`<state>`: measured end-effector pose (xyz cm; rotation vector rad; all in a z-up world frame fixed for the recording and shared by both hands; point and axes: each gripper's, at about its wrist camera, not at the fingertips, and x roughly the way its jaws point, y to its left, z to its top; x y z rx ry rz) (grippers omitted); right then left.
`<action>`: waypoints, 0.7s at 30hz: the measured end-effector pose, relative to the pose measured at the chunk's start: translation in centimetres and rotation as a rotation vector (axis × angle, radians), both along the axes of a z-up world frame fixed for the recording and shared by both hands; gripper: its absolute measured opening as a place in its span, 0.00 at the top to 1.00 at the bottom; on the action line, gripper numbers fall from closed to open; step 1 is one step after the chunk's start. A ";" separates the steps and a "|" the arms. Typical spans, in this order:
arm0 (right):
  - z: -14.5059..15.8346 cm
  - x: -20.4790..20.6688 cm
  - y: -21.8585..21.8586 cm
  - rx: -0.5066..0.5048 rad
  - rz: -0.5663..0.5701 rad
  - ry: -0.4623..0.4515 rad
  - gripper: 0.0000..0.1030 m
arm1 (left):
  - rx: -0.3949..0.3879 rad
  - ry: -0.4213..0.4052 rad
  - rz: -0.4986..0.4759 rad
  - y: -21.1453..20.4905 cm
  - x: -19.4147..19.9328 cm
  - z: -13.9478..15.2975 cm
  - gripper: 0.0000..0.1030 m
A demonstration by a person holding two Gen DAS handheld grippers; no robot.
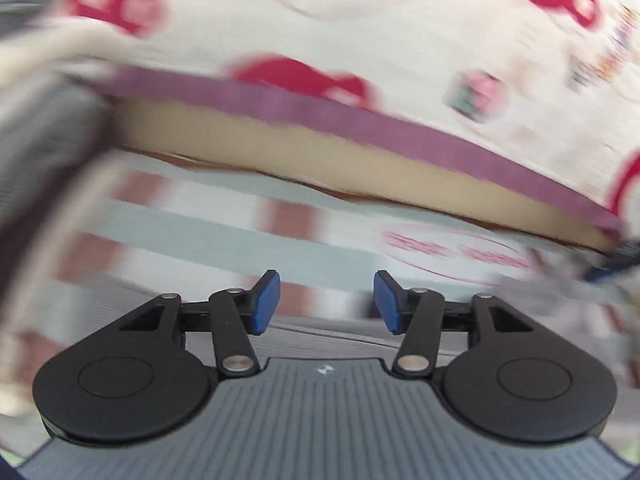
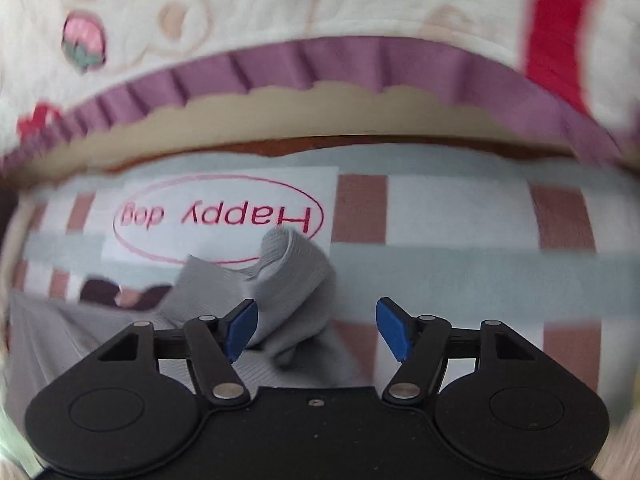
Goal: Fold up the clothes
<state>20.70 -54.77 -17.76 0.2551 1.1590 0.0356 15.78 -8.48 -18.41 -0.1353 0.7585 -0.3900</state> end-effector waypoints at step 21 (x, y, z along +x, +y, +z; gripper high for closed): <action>-2.9 1.5 1.0 0.044 0.287 -0.207 0.91 | -0.027 0.316 -0.274 -22.6 8.8 -8.2 0.13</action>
